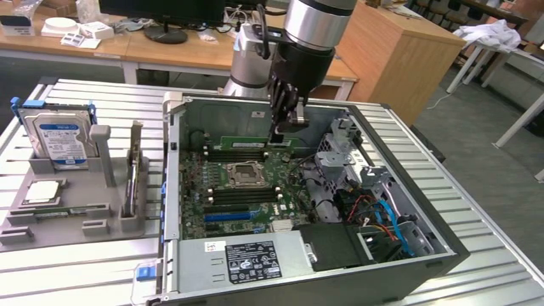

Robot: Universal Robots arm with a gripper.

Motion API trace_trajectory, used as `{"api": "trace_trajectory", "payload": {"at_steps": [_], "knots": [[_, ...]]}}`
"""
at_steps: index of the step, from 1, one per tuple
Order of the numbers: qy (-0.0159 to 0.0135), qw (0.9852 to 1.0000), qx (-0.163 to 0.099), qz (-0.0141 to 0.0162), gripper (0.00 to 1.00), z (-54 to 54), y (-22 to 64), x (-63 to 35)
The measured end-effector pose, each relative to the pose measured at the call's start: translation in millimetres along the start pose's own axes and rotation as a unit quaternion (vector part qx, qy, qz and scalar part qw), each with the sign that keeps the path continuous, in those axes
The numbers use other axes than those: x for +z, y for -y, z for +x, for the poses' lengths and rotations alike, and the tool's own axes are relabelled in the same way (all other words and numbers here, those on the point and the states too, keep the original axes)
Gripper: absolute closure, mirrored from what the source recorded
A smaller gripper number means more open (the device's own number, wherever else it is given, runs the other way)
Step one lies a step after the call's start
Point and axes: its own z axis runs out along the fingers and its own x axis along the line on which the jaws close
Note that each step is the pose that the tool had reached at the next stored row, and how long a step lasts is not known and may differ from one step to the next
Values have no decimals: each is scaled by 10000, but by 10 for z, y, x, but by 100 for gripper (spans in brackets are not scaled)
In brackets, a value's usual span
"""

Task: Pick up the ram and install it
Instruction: 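Pick up the ram and move it above insertion slot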

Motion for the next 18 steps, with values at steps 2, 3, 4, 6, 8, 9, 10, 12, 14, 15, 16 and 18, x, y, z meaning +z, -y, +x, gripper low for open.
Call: {"api": "trace_trajectory", "payload": {"at_steps": [2, 3, 4, 6, 8, 9, 10, 12, 14, 15, 16, 18], "knots": [[1, 10000, 0, 0, 88, -40, -1, 6], [1, 10000, 0, 0, 88, -59, -2, 9], [1, 10000, 0, 0, 88, -77, -2, 11], [1, 10000, 1, 0, 88, -101, -3, 14], [0, 10000, 0, 0, 88, -103, -2, 13], [1, 10000, 0, 0, 88, -103, -2, 16], [1, 10000, 0, 0, 88, -103, -2, 23], [1, 10000, 0, 0, 88, -102, -2, 47], [0, 10000, 0, 0, 88, -100, -1, 73], [1, 10000, 0, 0, 88, -99, -1, 87], [1, 10000, 0, 0, 88, -99, -1, 100], [1, 10000, 0, 0, 88, -97, 0, 126]]}}
